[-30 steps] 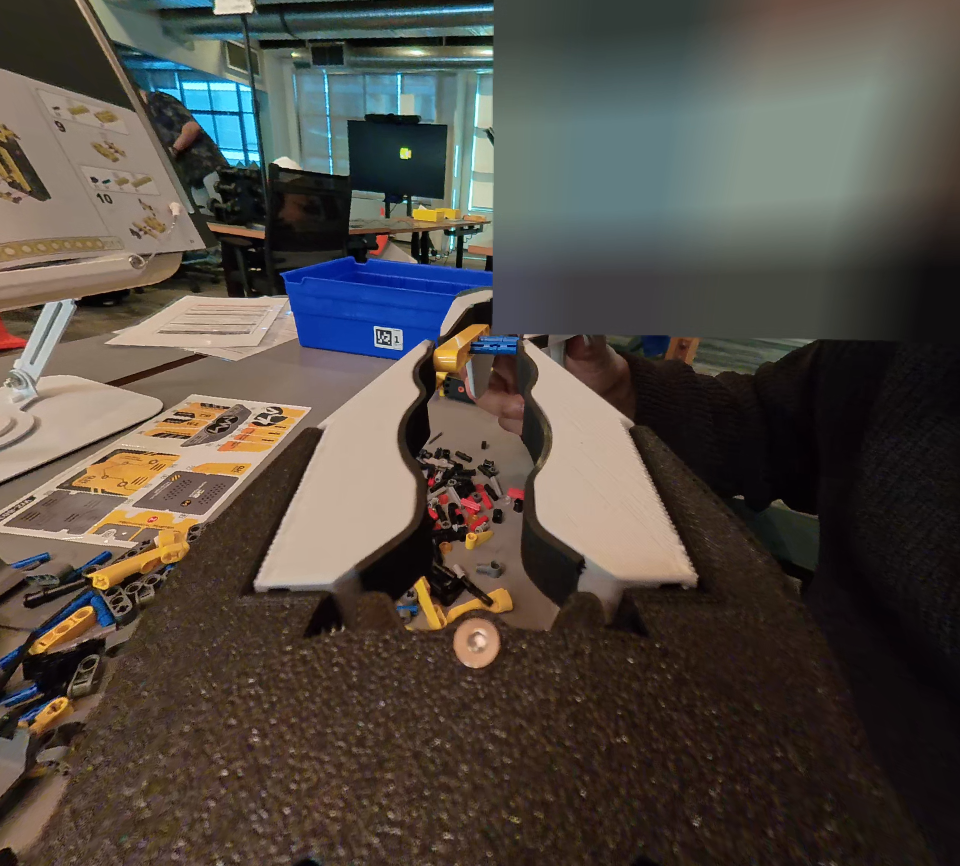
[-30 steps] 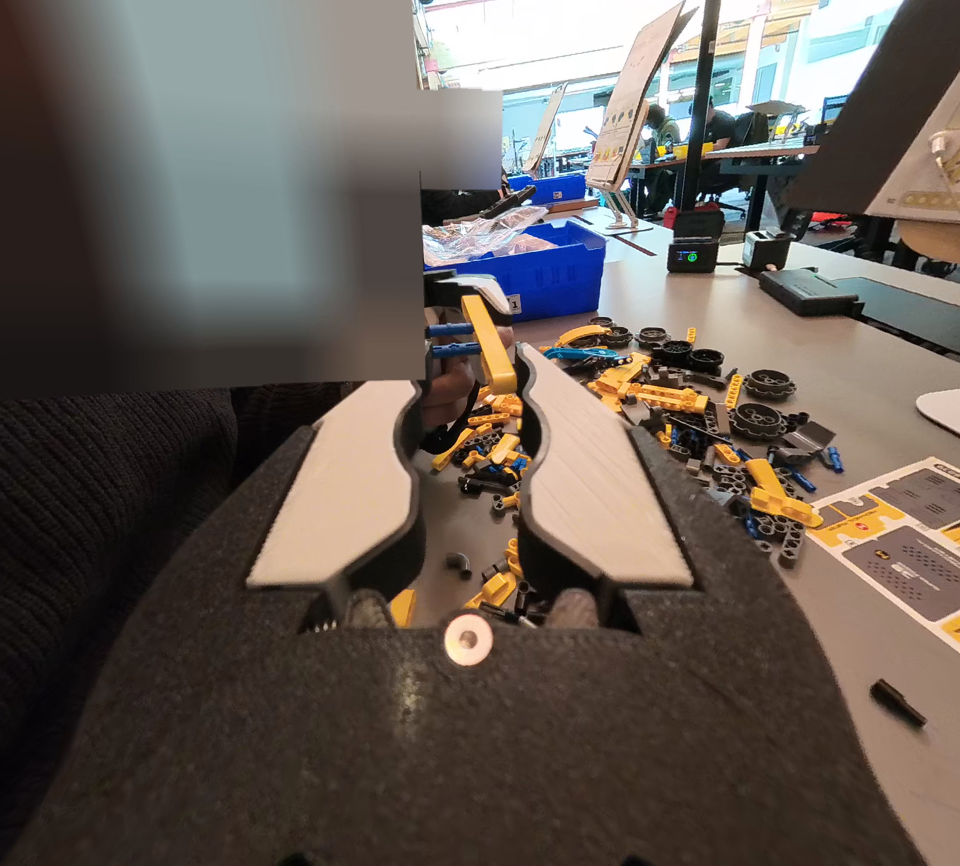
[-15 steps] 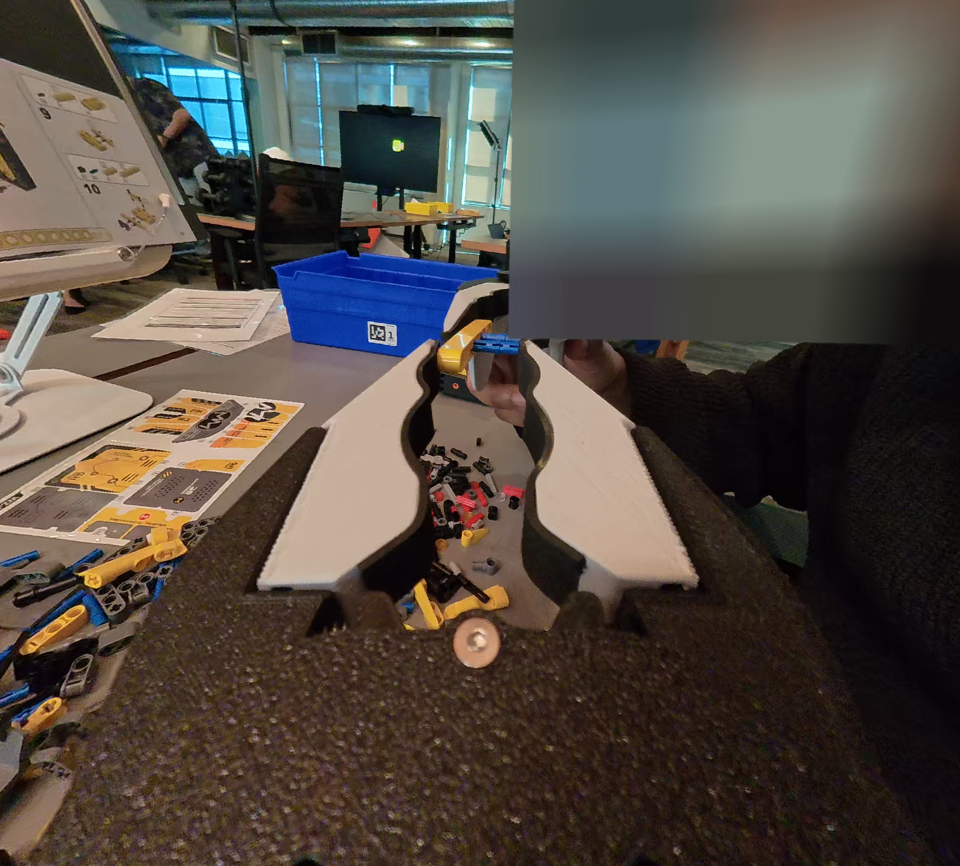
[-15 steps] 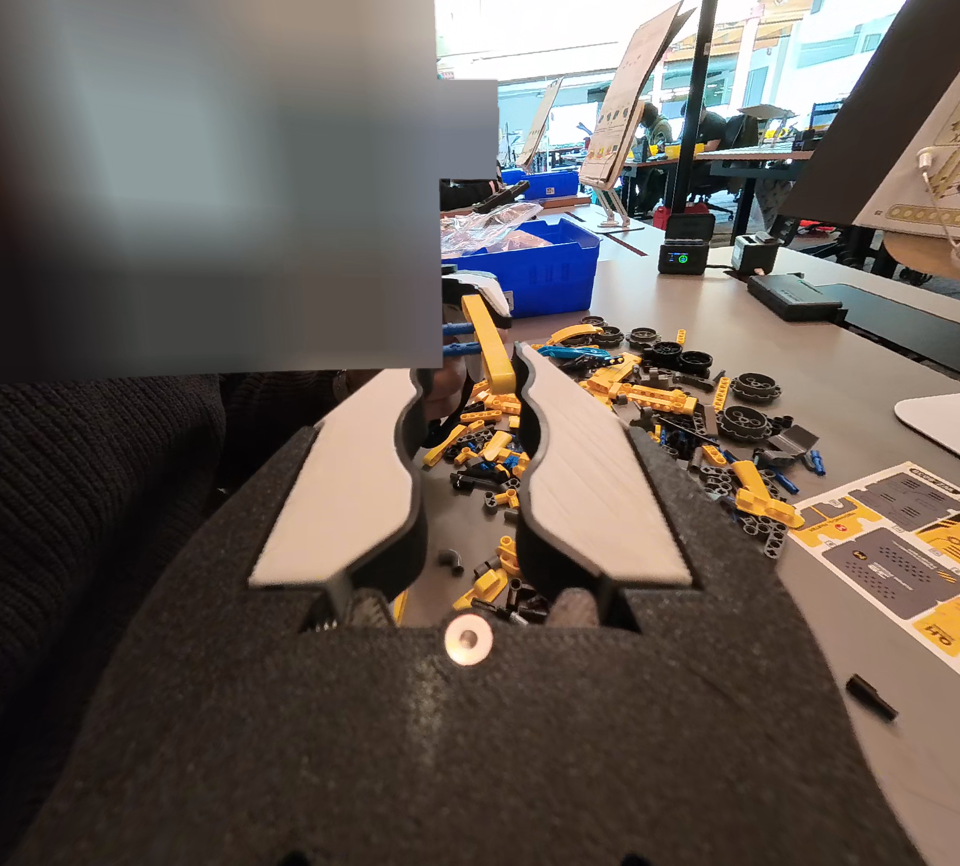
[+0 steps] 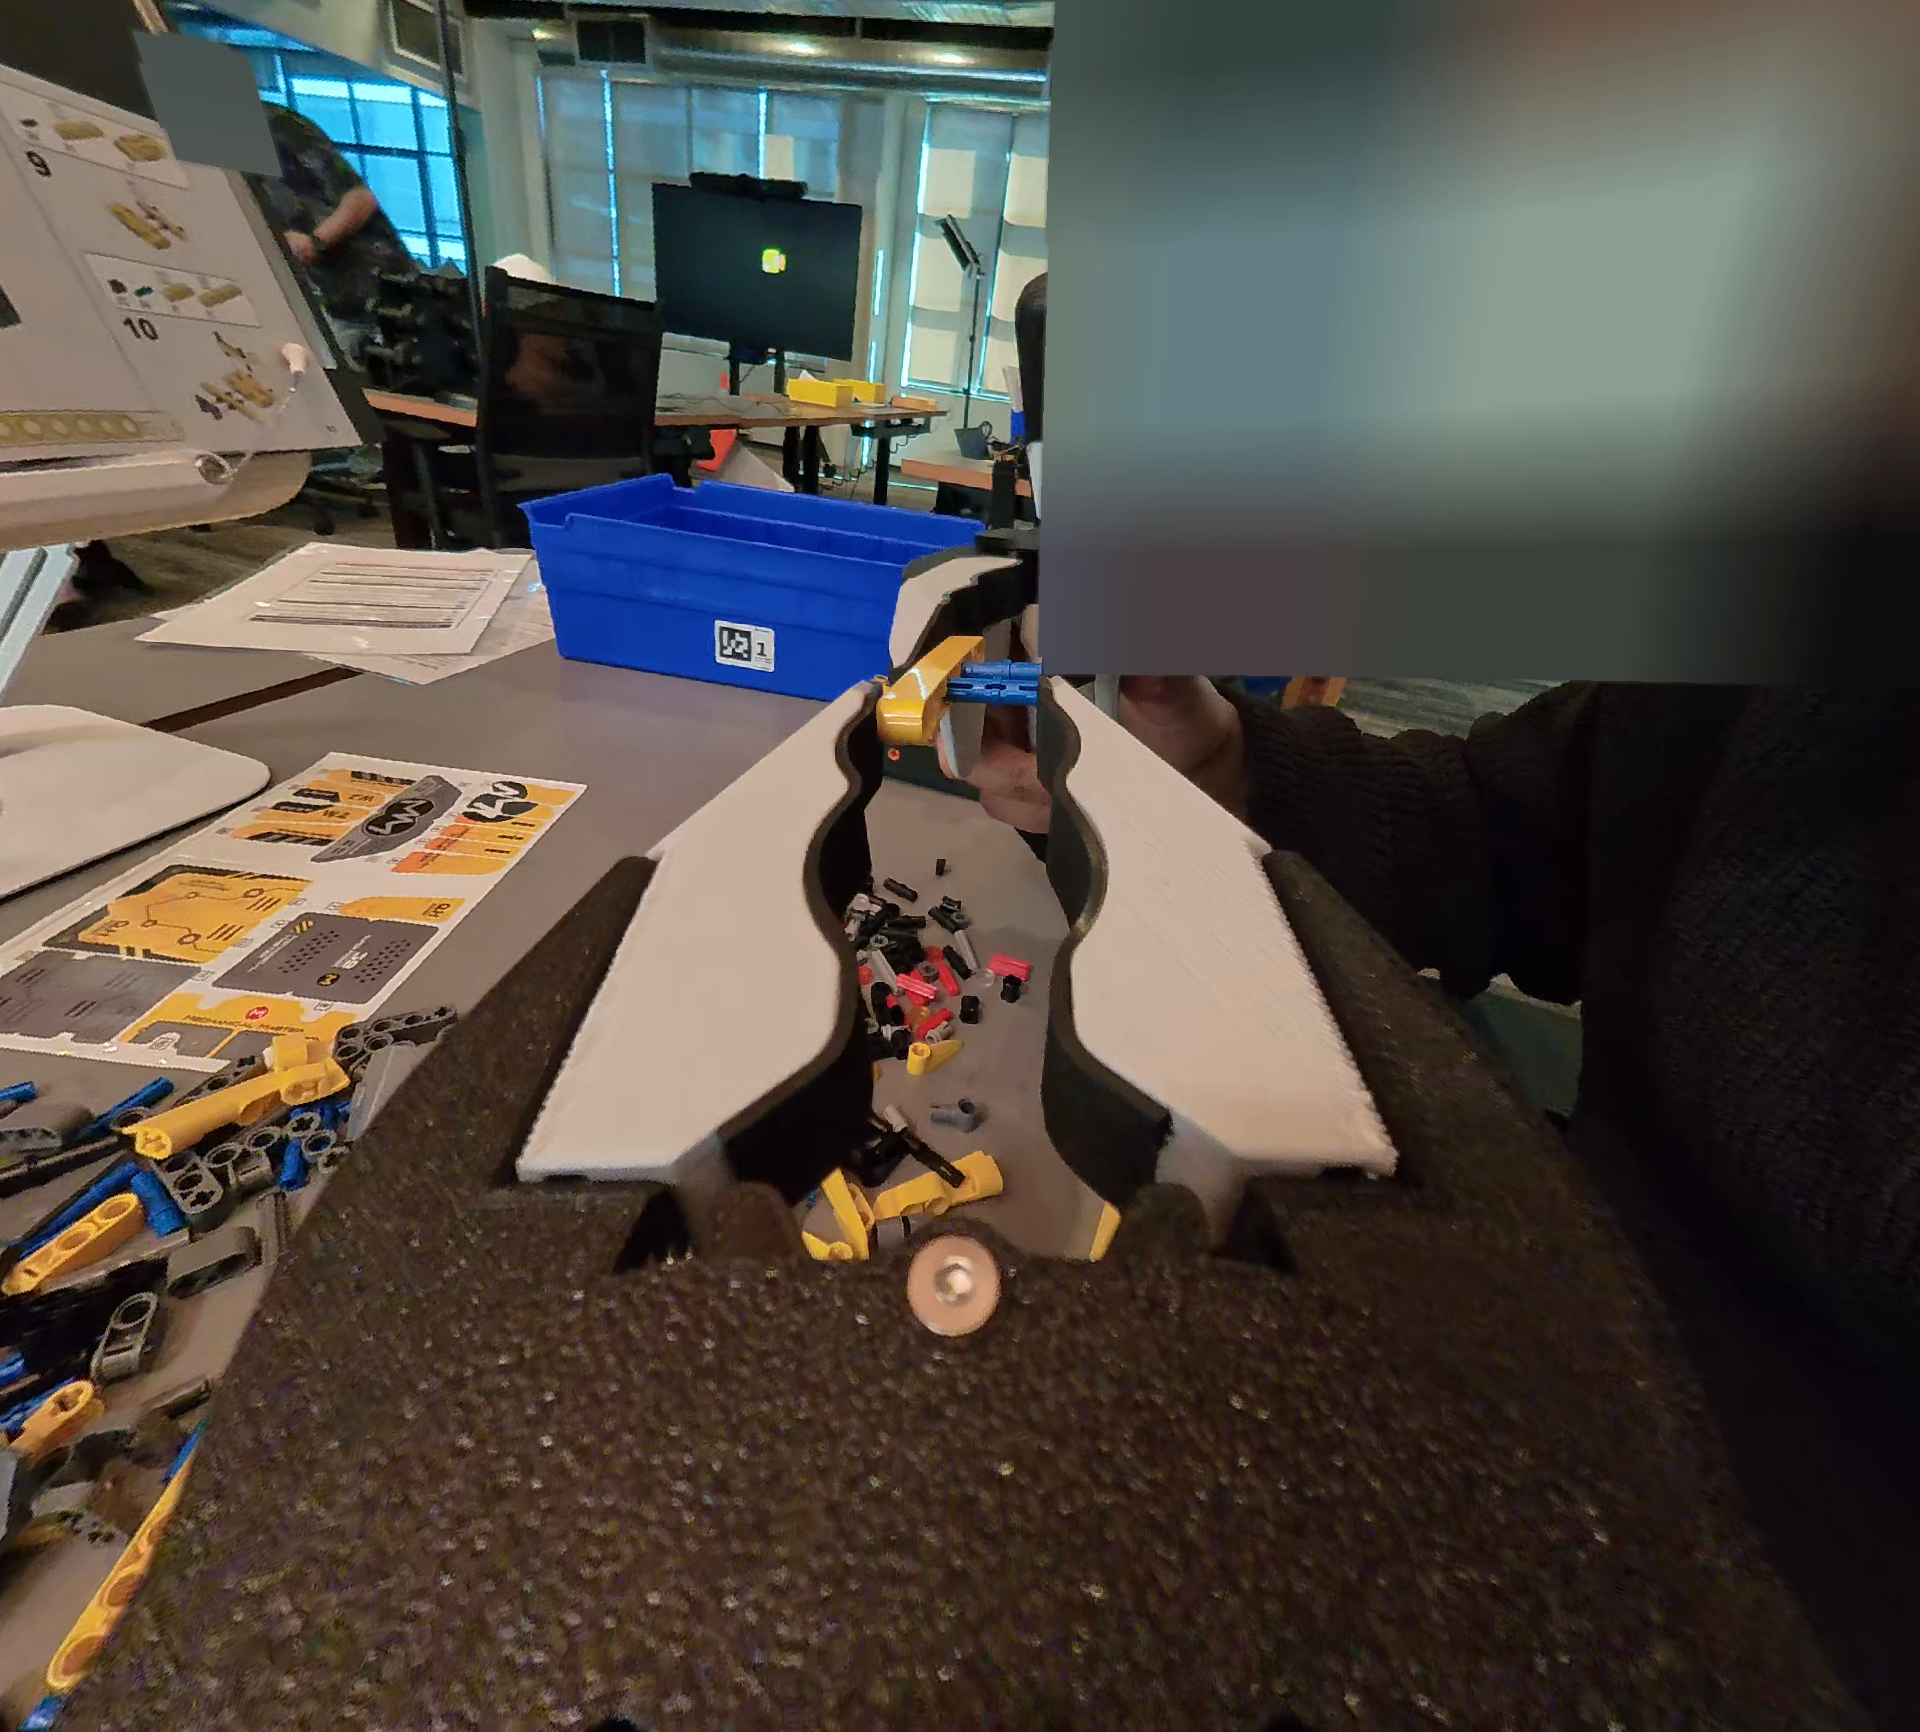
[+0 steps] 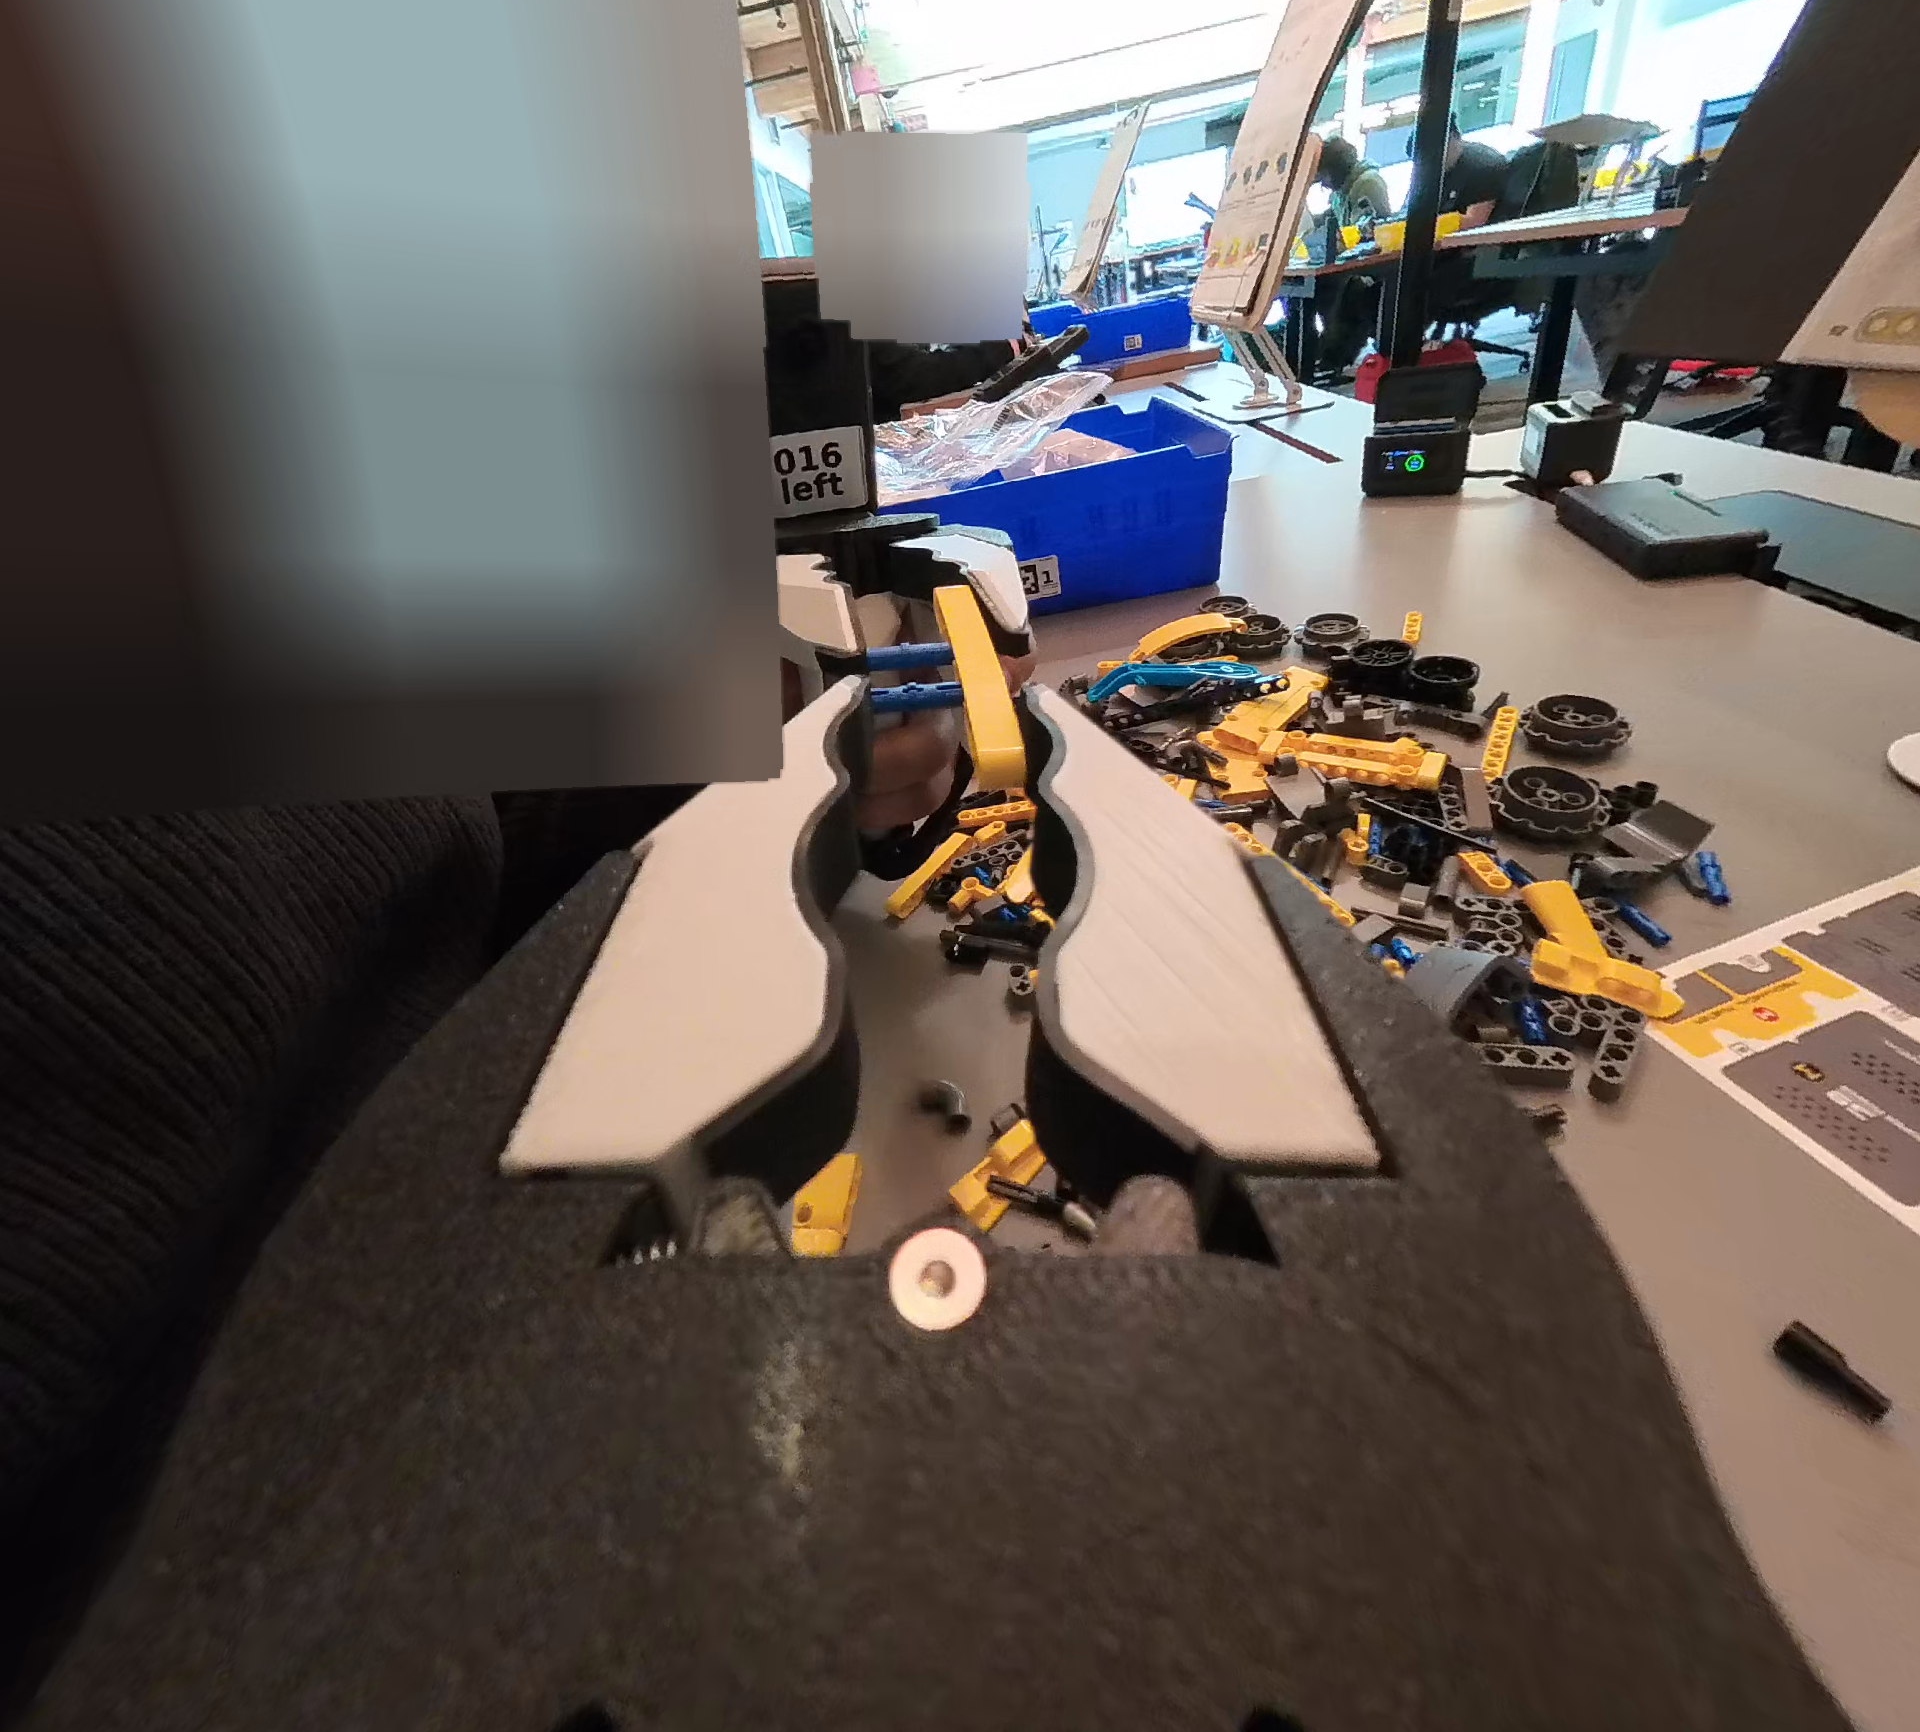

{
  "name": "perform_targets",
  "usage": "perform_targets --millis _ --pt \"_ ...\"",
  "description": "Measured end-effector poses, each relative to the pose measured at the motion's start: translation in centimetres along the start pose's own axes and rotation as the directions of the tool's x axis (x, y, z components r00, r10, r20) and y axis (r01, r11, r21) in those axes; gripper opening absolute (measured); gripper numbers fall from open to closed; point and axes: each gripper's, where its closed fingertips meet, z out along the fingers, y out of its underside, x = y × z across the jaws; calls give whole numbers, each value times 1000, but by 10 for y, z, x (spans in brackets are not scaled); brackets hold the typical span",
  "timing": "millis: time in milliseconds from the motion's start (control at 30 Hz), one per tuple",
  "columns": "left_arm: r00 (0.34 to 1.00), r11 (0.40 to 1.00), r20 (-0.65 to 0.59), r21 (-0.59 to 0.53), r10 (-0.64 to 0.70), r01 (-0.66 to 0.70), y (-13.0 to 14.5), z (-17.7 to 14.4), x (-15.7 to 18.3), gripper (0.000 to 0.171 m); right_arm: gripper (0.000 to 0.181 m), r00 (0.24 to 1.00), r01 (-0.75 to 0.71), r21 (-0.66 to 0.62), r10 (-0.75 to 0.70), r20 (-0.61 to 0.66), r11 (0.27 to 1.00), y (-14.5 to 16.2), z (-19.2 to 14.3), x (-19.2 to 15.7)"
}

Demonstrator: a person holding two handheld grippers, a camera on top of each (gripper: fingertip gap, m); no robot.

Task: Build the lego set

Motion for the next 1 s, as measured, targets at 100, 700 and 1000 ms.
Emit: perform_targets --millis 100,700,1000 --pt "998 998 21 -32 58 -57 5 2 1 27 23 999 28 -28 -29 -46 999 3 -2 7" --pt "997 997 26 -4 78 -78 1 0 2 25 29 972 195 3 -192 -135 981 -2 -2 10" --pt "999 999 -26 17 43 -42 -3 0 9 26 22 999 15 -9 -15 31 1000 4 -4 0"
